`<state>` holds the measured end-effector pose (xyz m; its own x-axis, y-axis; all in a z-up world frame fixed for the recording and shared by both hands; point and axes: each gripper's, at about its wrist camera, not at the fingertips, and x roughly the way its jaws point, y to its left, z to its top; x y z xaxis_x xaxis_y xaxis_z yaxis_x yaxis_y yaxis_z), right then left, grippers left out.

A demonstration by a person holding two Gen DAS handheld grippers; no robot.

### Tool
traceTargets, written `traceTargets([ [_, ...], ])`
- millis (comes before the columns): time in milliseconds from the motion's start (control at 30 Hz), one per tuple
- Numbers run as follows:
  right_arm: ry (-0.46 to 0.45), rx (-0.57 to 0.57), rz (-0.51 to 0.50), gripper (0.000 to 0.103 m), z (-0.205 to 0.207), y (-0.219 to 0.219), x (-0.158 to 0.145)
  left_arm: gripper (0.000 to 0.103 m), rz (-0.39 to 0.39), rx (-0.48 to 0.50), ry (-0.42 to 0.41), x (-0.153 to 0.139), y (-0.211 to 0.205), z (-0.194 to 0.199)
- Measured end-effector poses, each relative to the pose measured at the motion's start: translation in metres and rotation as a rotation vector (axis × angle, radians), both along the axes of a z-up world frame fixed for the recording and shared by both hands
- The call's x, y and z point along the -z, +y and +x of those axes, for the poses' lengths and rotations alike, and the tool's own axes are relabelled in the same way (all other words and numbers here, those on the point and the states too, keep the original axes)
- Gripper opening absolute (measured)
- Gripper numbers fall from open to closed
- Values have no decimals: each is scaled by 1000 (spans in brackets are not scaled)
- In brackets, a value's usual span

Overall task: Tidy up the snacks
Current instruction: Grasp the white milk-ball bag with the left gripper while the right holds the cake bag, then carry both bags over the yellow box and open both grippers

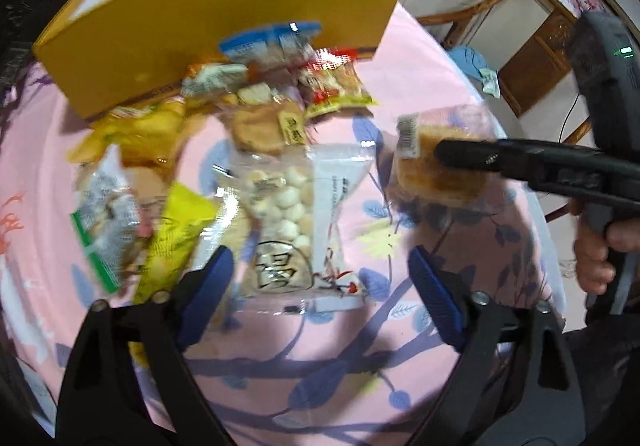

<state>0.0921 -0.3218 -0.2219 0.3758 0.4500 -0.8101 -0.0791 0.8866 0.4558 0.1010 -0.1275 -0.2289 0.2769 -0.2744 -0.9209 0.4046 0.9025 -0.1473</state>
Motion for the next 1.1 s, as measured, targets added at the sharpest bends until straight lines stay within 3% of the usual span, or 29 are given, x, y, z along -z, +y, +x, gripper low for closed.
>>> traceTargets([
  [67, -12, -14, 5, 33, -1, -1, -1, 77, 18, -10, 38, 13, -3, 6],
  [167, -1, -35, 1, 32, -1, 4, 6, 76, 36, -19, 68, 27, -5, 11],
  [400, 13, -59, 50, 32, 0, 13, 13, 74, 75, 8, 56, 37, -17, 19],
  [467, 17, -54, 58, 32, 0, 11, 12, 56, 81, 16, 37, 35, -18, 19],
  [633, 7, -25, 68, 32, -3, 4, 5, 39, 24, 31, 13, 25, -17, 16],
  [833, -7, 3, 84, 32, -3, -4, -2, 37, -34, 74, -13, 13, -20, 6],
  [1100, -37, 17, 94, 32, -2, -8, -20, 37, -95, 18, -84, -24, 1, 6],
])
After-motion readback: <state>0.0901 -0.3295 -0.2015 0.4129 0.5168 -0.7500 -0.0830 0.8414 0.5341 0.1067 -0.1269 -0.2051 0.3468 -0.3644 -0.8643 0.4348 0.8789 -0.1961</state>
